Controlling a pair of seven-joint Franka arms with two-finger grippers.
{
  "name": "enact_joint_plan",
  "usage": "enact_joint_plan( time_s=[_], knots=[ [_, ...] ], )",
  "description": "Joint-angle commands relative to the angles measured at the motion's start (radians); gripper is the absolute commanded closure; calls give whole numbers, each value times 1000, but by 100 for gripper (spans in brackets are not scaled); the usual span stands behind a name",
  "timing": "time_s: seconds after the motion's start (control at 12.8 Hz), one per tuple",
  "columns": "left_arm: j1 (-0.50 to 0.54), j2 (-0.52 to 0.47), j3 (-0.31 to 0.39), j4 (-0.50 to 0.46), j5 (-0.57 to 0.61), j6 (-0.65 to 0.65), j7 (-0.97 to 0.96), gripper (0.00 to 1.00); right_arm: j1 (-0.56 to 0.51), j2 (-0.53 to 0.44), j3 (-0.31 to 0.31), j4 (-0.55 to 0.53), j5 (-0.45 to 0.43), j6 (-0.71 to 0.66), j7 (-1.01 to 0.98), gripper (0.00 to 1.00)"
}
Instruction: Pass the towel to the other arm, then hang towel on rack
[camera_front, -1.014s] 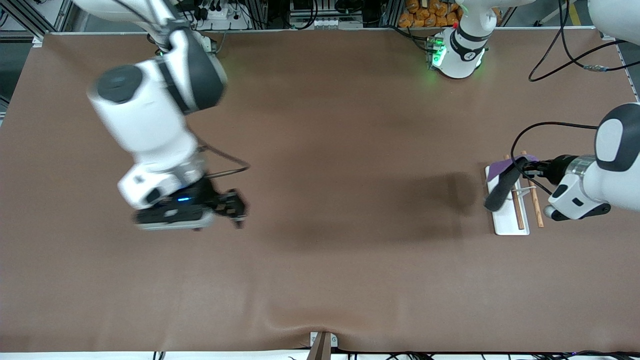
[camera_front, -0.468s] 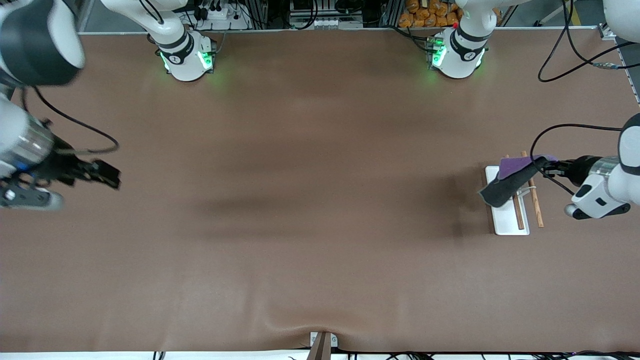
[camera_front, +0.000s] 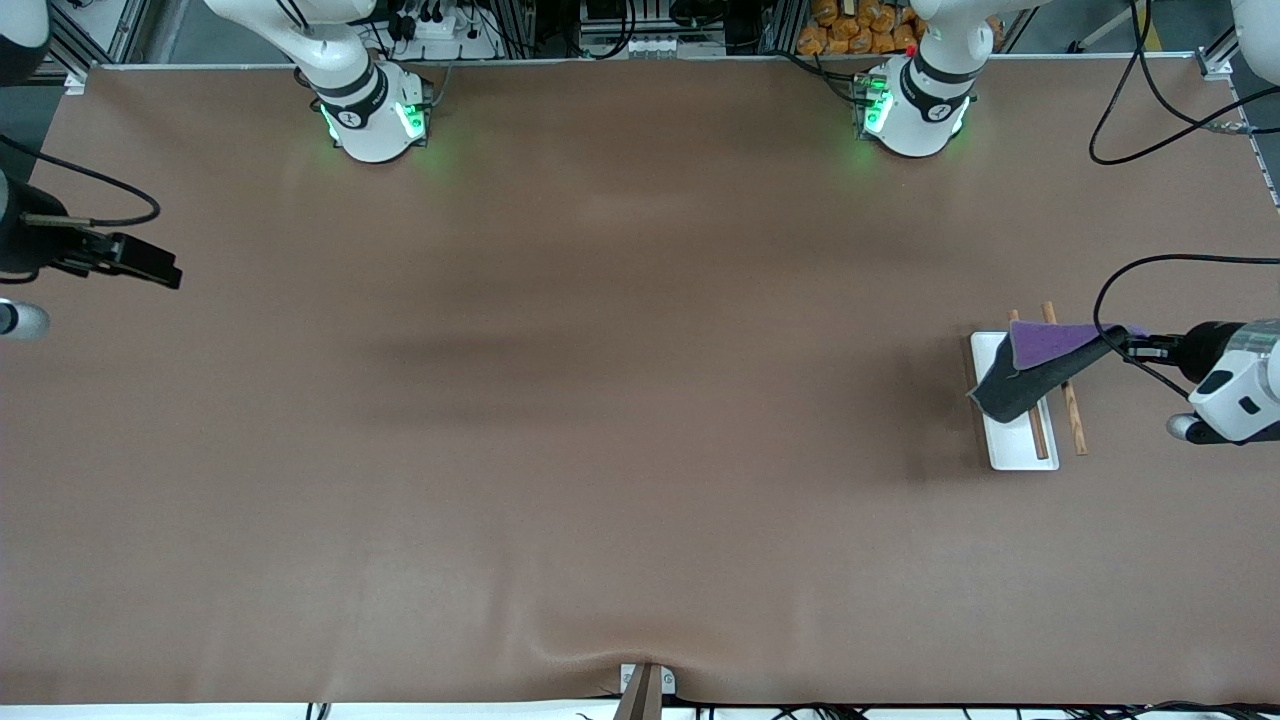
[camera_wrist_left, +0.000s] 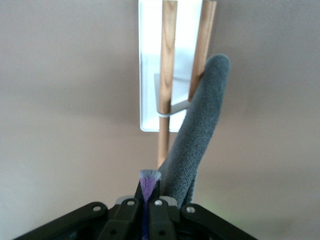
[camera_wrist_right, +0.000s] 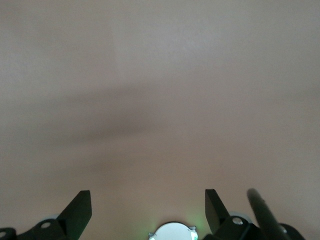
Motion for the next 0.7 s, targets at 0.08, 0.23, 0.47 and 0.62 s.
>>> enact_joint_plan(
  time_s=[0.08, 0.23, 0.47, 0.62],
  knots=[
    [66, 13, -7, 0, 20, 42, 155, 100, -79, -142, 18, -136, 19, 8, -126, 0],
    [84, 24, -7, 0, 17, 53, 188, 100, -87, -169, 15, -140, 19, -7, -223, 0],
    [122, 58, -7, 2, 8, 93, 277, 100, -111, -218, 16, -171, 22, 5, -222, 0],
    [129, 65, -7, 0, 6, 101, 292, 100, -128, -234, 15, -191, 88, 32, -162, 0]
  ],
)
